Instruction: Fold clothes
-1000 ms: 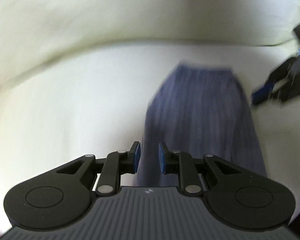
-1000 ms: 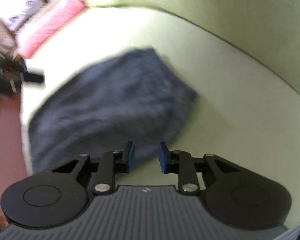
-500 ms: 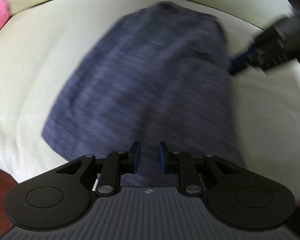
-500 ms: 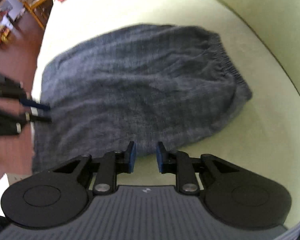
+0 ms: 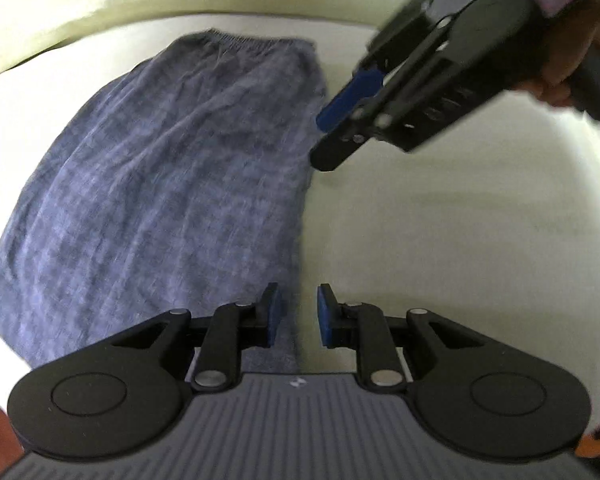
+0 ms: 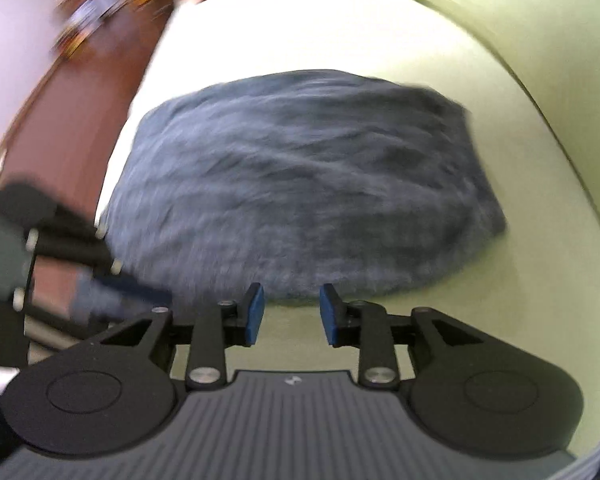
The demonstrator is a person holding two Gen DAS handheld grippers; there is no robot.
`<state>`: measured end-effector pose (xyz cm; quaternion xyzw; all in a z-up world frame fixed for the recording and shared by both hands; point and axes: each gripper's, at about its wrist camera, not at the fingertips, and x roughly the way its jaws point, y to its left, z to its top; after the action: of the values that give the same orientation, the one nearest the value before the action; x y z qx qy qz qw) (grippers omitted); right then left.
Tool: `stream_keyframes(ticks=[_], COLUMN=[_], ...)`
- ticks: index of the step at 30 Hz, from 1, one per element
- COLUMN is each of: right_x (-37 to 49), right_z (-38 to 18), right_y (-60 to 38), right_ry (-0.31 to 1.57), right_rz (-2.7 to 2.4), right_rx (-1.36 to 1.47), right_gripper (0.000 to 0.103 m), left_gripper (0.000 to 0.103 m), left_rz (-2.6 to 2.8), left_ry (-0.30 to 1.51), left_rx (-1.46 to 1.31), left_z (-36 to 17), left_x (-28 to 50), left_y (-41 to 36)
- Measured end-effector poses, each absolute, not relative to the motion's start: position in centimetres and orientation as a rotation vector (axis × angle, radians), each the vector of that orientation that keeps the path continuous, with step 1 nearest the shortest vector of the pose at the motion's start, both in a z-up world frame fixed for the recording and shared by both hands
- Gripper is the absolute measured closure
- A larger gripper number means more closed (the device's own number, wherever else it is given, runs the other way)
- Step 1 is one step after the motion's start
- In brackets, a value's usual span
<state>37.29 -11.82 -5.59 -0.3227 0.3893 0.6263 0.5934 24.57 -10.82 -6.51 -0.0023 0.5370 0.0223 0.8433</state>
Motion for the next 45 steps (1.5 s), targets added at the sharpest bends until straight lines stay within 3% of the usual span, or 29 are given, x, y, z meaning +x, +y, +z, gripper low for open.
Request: stream_keyframes(ticks=[7,10,11,12,14,15,16,17,25,27,29,37,40,42,43,44,45], right_x=[34.4,33.9,33.7,33.5,33.3,33.2,33.2,33.2,32.2,32.0,32.0,30.4,30.1,30.0,29.9,29.9,29.9], right_z=[-6.7,-7.3,-7.6,-8.0,-8.3,-8.4,-8.2,-8.1,-8.8,-8.3,-7.8,-8.5,-9.0,-9.1,-9.1,-9.1,-9.0], right_y=[-10.2,-10.0,-9.9,-9.9,-10.1,-10.2,-10.4,-10.6,-12.8,-12.7,-12.8,-12.6,-12.4,-12.4,-12.4,-12.3,-12.3], right_ry=[0.499,0.432,0.413,0.392,0.342,0.319,0.307,0.294,0.211,0.197,0.172,0.088,0.076,0.076,0.080,0.089,0.097], right_rz=[1.815,1.860,1.876,1.884,1.887,1.889,1.892,1.894,1.866,1.854,1.863,1.920,1.919,1.920,1.921,1.923,1.925], right_rx=[-1.192,-1.258,-1.285,-1.316,-1.347,-1.359,-1.354,-1.354,-1.438,-1.443,-1.427,-1.436,-1.444,-1.449,-1.449,-1.447,-1.443], right_gripper=[0.077,0.077,0.079,0.091,0.099,0.100,0.100,0.100,0.098,0.095,0.084,0.084,0.084,0.084,0.084,0.084,0.084], left_gripper=[0.079,0.077,0.077,0.076,0.085,0.089,0.100,0.102,0.103,0.103,0.100,0.098,0.091,0.076,0.061,0.054,0.054], left_rz=[0.150,0.173,0.181,0.188,0.193,0.193,0.185,0.178,0.104,0.146,0.190,0.250,0.244,0.248,0.248,0.245,0.241], left_ry=[1.162,1.167,1.167,1.167,1.167,1.168,1.170,1.171,1.197,1.189,1.200,1.270,1.284,1.288,1.289,1.289,1.289], left_rx=[0.015,-0.003,-0.003,-0.003,-0.004,-0.004,0.007,0.012,0.126,0.181,0.199,0.243,0.200,0.180,0.179,0.173,0.166], left_z=[-7.5,-7.9,-8.0,-8.0,-8.0,-8.1,-8.0,-8.0,-7.7,-7.1,-6.9,-8.4,-8.0,-7.6,-7.6,-7.5,-7.4], left_x=[23.6,24.2,24.4,24.5,24.6,24.8,24.8,24.8,24.1,23.6,23.6,23.7,23.4,23.3,23.3,23.2,23.2], left_y=[-11.8,-11.8,-11.7,-11.7,-11.7,-11.7,-11.9,-11.9,-14.9,-15.3,-15.0,-14.6,-14.5,-14.4,-14.4,-14.4,-14.5])
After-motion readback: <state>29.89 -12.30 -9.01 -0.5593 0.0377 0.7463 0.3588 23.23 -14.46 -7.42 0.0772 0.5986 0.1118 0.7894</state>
